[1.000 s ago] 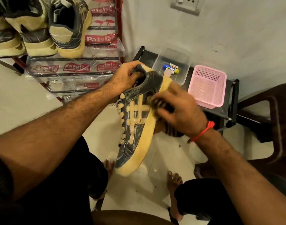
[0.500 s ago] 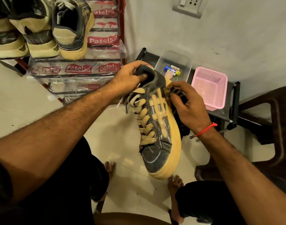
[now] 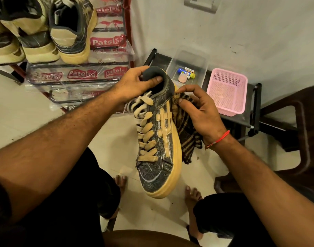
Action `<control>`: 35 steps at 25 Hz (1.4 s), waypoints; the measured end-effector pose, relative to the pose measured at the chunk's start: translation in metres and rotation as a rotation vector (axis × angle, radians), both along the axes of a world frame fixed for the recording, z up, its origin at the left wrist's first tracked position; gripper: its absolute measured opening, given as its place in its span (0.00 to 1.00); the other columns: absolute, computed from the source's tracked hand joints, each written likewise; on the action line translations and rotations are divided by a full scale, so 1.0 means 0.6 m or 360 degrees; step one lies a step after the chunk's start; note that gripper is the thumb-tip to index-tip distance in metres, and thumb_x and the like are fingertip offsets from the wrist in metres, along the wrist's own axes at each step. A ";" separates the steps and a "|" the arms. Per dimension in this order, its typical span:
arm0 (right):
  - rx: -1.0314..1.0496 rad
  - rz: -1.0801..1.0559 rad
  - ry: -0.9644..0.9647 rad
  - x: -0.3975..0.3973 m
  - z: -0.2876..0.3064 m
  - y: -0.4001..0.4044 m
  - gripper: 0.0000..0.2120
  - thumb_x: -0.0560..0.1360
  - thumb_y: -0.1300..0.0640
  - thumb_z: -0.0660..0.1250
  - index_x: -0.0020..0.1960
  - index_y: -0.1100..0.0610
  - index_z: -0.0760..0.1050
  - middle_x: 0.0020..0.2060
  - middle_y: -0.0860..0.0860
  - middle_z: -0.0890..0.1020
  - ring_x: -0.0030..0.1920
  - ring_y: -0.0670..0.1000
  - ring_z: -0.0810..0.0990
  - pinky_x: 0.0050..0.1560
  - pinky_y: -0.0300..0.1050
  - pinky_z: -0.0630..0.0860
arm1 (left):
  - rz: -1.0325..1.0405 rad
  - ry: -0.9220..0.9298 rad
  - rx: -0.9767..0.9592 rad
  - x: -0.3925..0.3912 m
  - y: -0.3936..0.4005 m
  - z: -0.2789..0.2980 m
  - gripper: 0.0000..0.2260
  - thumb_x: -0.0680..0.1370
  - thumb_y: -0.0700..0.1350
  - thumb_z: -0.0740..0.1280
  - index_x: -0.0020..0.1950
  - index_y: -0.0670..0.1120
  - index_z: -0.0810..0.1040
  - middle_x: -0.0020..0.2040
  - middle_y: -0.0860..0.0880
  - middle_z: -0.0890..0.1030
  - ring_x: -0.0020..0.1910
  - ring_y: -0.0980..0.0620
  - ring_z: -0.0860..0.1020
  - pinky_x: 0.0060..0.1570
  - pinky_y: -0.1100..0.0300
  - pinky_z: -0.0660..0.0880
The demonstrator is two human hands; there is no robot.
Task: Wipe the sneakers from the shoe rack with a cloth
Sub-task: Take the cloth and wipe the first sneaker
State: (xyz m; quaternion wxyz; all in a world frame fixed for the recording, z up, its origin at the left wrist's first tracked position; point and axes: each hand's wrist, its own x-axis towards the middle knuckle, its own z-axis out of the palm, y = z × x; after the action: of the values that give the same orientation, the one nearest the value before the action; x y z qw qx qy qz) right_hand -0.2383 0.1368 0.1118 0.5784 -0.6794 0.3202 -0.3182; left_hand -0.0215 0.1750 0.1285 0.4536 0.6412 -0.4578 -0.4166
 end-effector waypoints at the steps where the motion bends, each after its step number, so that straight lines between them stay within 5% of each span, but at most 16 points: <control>1: 0.0125 0.0018 -0.0078 0.001 0.005 0.002 0.10 0.80 0.65 0.64 0.59 0.56 0.76 0.50 0.60 0.84 0.50 0.60 0.84 0.54 0.52 0.81 | 0.0002 0.0154 0.0028 0.001 0.000 0.002 0.11 0.81 0.42 0.68 0.63 0.47 0.77 0.52 0.52 0.83 0.48 0.62 0.83 0.47 0.67 0.79; 4: 0.0231 0.0017 -0.0278 0.004 0.022 0.008 0.10 0.80 0.67 0.64 0.59 0.59 0.75 0.48 0.60 0.84 0.49 0.58 0.84 0.52 0.50 0.81 | 0.0009 0.0334 0.0030 0.006 -0.002 -0.001 0.13 0.81 0.40 0.67 0.65 0.42 0.76 0.52 0.49 0.83 0.46 0.59 0.83 0.45 0.67 0.78; 9: -0.0636 0.0165 0.0042 0.001 0.031 0.026 0.10 0.79 0.66 0.66 0.60 0.61 0.76 0.53 0.55 0.82 0.56 0.53 0.81 0.60 0.52 0.77 | 0.0180 0.0237 -0.0140 0.012 -0.009 -0.015 0.09 0.80 0.37 0.67 0.60 0.43 0.79 0.49 0.50 0.84 0.47 0.58 0.84 0.46 0.65 0.78; 11: -0.0910 0.0321 0.0196 -0.001 0.041 0.039 0.12 0.78 0.60 0.69 0.61 0.59 0.77 0.54 0.54 0.79 0.57 0.50 0.77 0.60 0.46 0.75 | 0.0258 0.0294 -0.0077 0.019 -0.010 -0.018 0.07 0.80 0.37 0.67 0.57 0.44 0.80 0.46 0.51 0.85 0.44 0.58 0.84 0.44 0.64 0.79; 13: -0.1054 0.0562 0.0308 -0.007 0.055 0.054 0.15 0.77 0.54 0.69 0.62 0.58 0.78 0.55 0.54 0.76 0.56 0.49 0.76 0.58 0.39 0.74 | 0.0260 0.0329 0.0001 0.031 -0.009 -0.021 0.06 0.80 0.38 0.67 0.57 0.42 0.81 0.42 0.52 0.85 0.40 0.57 0.84 0.41 0.63 0.79; 17: -0.1270 0.0969 0.0332 -0.012 0.063 0.064 0.14 0.77 0.57 0.69 0.61 0.59 0.81 0.56 0.57 0.75 0.56 0.51 0.76 0.59 0.40 0.75 | 0.0217 0.0233 0.0110 0.028 -0.006 -0.021 0.10 0.80 0.37 0.68 0.61 0.39 0.79 0.39 0.55 0.85 0.38 0.60 0.83 0.39 0.66 0.78; 23: -0.1367 0.0379 0.0406 0.008 0.057 0.024 0.12 0.78 0.59 0.68 0.59 0.60 0.81 0.52 0.57 0.78 0.52 0.51 0.76 0.55 0.42 0.75 | 0.0117 0.0206 0.0111 -0.010 -0.017 -0.012 0.06 0.80 0.35 0.68 0.56 0.42 0.81 0.36 0.56 0.85 0.36 0.62 0.83 0.38 0.68 0.77; 28: -0.1397 0.1194 0.0287 -0.013 0.063 0.082 0.11 0.76 0.60 0.69 0.57 0.61 0.82 0.54 0.58 0.77 0.53 0.51 0.77 0.54 0.44 0.78 | 0.0176 0.0128 0.0230 0.006 -0.005 -0.001 0.06 0.80 0.36 0.67 0.48 0.46 0.79 0.28 0.59 0.82 0.29 0.65 0.80 0.30 0.72 0.74; 35: -0.1427 0.0071 0.0426 -0.001 0.048 -0.001 0.10 0.77 0.60 0.69 0.57 0.61 0.82 0.51 0.59 0.78 0.50 0.53 0.78 0.54 0.26 0.68 | -0.0177 -0.0154 0.0227 -0.015 -0.021 0.000 0.10 0.80 0.37 0.67 0.61 0.45 0.79 0.45 0.55 0.81 0.37 0.69 0.80 0.42 0.72 0.75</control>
State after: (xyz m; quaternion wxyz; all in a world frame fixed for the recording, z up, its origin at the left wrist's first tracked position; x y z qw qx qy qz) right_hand -0.2390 0.1362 0.1405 0.1879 -0.9042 0.2082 -0.3222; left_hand -0.0302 0.1625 0.1284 0.3604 0.6649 -0.4832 -0.4411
